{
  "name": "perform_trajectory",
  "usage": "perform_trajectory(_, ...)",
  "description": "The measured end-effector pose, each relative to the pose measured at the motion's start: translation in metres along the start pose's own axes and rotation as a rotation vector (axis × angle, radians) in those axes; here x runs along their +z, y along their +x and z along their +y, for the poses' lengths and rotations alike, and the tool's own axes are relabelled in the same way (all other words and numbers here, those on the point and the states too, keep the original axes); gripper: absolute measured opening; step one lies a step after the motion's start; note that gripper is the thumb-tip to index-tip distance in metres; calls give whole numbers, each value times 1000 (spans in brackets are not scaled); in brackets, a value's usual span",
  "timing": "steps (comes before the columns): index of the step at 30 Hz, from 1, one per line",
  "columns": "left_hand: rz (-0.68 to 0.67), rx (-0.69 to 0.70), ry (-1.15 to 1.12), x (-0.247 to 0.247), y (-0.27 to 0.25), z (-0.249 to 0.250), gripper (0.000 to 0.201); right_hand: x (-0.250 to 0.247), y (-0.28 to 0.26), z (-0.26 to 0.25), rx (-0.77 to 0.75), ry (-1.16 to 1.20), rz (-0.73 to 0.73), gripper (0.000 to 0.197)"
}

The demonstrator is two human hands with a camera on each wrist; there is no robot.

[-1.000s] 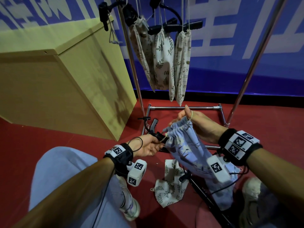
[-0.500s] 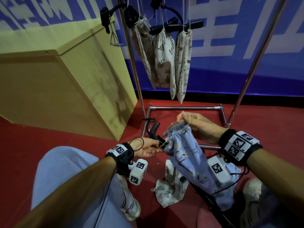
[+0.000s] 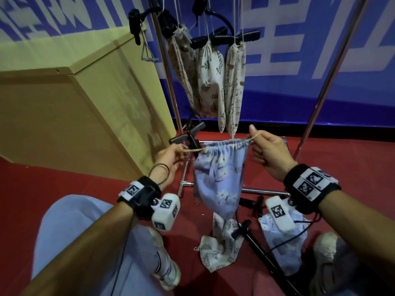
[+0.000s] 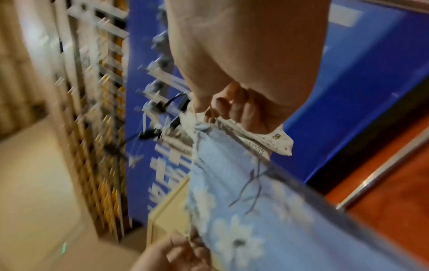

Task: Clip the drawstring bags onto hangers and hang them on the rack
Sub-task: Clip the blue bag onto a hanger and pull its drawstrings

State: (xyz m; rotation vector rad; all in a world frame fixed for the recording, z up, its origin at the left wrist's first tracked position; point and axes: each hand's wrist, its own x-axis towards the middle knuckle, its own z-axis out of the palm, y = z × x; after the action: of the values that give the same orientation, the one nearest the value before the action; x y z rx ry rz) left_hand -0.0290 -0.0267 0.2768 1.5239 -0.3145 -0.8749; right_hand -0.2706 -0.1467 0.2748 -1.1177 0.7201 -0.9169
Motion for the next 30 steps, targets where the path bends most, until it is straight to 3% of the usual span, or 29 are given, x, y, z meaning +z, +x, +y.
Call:
perform_trajectory(3, -83, -161, -318, -11, 1, 17, 19, 0, 5, 4, 72, 175, 25, 36)
perform_trajectory(6, -113, -182, -444, -14, 0, 22, 22, 3, 7, 10, 76, 271, 130, 32)
perform_trajectory(11, -110, -204, -358, -10, -1, 22, 20, 3, 9, 10, 9, 162, 173, 32)
perform_trajectory(15, -161, -274, -317, -10, -4, 16, 12, 5, 9, 7, 59, 175, 201, 31)
perform_trajectory(24, -182, -268, -404, -4, -11, 21, 18, 3, 4, 14, 68, 209, 396, 34)
perform_trajectory(30, -208, -278, -365, -4, -11, 18, 16, 10, 3, 5, 83, 210, 232, 35)
